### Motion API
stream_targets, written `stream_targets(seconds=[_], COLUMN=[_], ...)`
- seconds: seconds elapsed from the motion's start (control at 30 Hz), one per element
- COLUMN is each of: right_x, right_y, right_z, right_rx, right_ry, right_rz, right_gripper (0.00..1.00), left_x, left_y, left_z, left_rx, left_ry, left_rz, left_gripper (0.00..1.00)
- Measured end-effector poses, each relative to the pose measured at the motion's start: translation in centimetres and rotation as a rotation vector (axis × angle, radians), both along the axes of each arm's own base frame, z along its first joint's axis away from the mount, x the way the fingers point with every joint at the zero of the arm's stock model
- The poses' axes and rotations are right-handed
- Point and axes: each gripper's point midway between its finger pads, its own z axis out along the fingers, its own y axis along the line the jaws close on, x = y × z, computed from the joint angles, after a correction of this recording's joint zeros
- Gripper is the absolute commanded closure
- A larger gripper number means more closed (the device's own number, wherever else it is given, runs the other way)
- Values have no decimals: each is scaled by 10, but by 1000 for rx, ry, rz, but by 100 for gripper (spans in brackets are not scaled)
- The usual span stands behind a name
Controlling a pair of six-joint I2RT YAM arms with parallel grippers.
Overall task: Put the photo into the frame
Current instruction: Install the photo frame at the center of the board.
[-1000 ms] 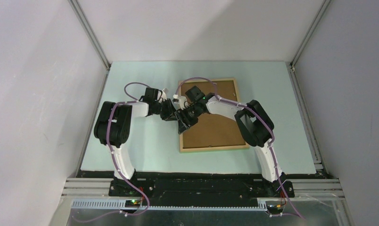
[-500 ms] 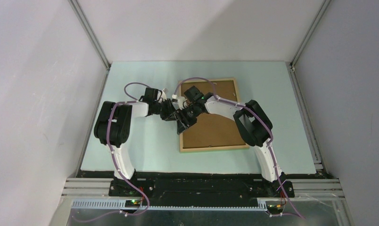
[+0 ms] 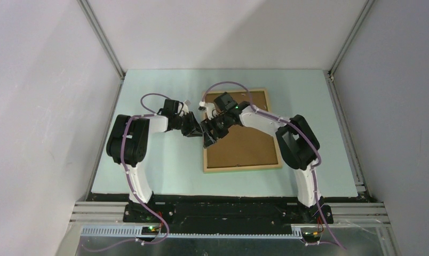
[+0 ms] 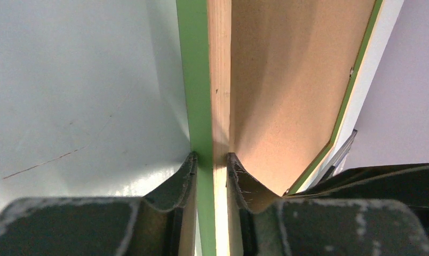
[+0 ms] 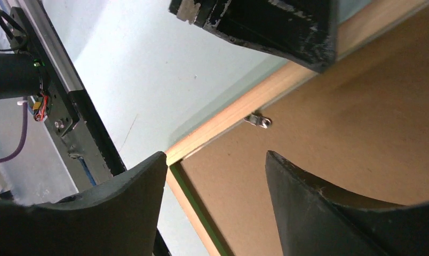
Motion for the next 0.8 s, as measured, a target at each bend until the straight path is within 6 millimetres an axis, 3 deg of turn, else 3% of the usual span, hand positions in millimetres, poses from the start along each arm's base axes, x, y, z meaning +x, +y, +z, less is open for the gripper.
stream_targets(seconds=[0.2, 0.33, 0.63, 0.8], right_x=[22, 52, 135, 177], right_y=[-24, -53, -154, -200], right_z=[36, 50, 40, 22], right_rx=[24, 16, -143, -250], right_ry=[-101, -160, -266, -300], right_rz=[-53, -138, -393, -501], right_gripper=[28, 30, 34, 34], left_x=[0, 0, -1, -4], left_y=[0, 0, -2, -6], left_z=[1, 0, 1, 1], left_rx=[5, 13, 45, 61], left_ry=[-7, -8, -17, -25], left_rz=[-14, -34, -89, -119], left_gripper=[100, 100, 100, 100])
